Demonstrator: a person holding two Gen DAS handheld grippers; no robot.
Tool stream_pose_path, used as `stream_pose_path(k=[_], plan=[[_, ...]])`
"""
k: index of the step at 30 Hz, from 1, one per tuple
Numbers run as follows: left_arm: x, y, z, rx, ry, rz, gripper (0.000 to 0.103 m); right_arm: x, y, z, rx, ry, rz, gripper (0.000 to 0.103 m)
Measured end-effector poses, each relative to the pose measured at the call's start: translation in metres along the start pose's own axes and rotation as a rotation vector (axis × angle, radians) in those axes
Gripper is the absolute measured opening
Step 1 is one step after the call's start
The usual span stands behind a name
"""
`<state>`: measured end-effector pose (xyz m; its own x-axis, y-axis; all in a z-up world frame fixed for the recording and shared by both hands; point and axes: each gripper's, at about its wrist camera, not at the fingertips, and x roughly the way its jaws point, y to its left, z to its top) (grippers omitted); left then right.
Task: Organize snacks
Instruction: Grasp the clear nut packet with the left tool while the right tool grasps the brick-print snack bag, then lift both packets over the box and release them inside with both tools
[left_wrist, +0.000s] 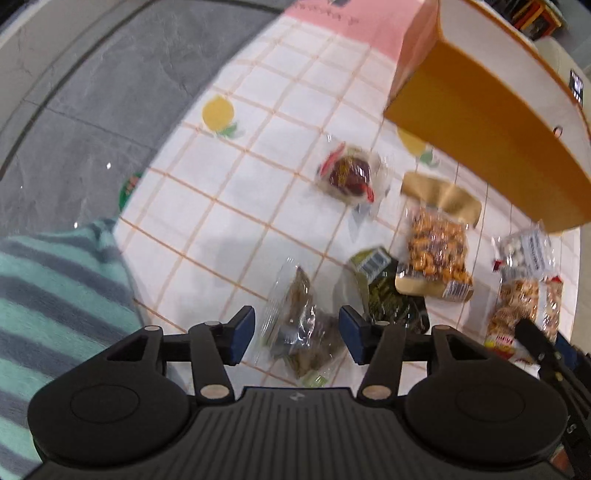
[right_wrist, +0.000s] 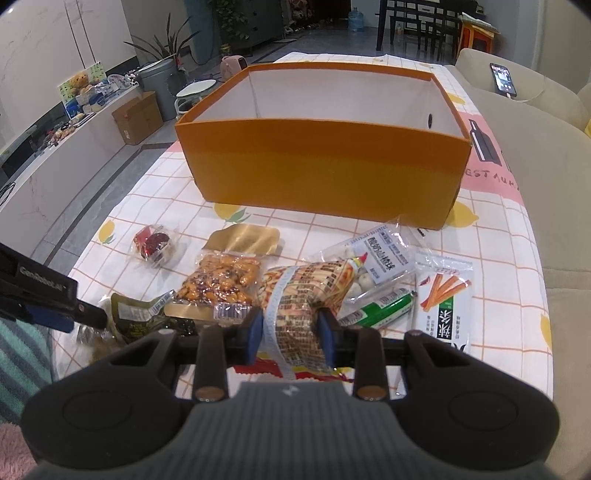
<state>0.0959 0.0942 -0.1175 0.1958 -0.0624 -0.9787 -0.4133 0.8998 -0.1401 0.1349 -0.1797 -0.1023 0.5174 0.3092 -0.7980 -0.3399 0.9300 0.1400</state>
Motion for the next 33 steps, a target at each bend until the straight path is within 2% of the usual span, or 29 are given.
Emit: stream_pose_path(k=[7, 12, 13, 14, 18, 21, 33], plan=[[0.013, -0.007, -0.005, 0.025, 0.049, -0.003, 0.062, 0.003, -0.005, -0.001, 0.018, 0.007, -0.006, 0.031], [0.02, -0.011, -0.007, 0.039, 0.088, 0.0, 0.069, 0.005, -0.006, -0.001, 0.023, 0.013, -0.003, 0.031], [0.021, -0.012, -0.008, 0.038, 0.092, -0.002, 0.068, 0.005, -0.006, -0.001, 0.022, 0.013, -0.004, 0.031], [0.021, -0.013, -0.009, 0.042, 0.09, -0.011, 0.061, 0.005, -0.006, -0.001, 0.022, 0.012, -0.004, 0.031], [0.016, -0.014, -0.011, 0.051, 0.067, -0.029, 0.05, 0.004, -0.007, -0.001, 0.026, 0.007, -0.008, 0.031], [0.012, -0.015, -0.013, 0.059, 0.049, -0.036, 0.048, 0.003, -0.008, -0.001, 0.028, 0.005, -0.009, 0.031], [-0.04, -0.008, -0.009, 0.029, -0.096, -0.104, 0.046, -0.012, -0.006, 0.001, 0.017, -0.019, -0.003, 0.031]])
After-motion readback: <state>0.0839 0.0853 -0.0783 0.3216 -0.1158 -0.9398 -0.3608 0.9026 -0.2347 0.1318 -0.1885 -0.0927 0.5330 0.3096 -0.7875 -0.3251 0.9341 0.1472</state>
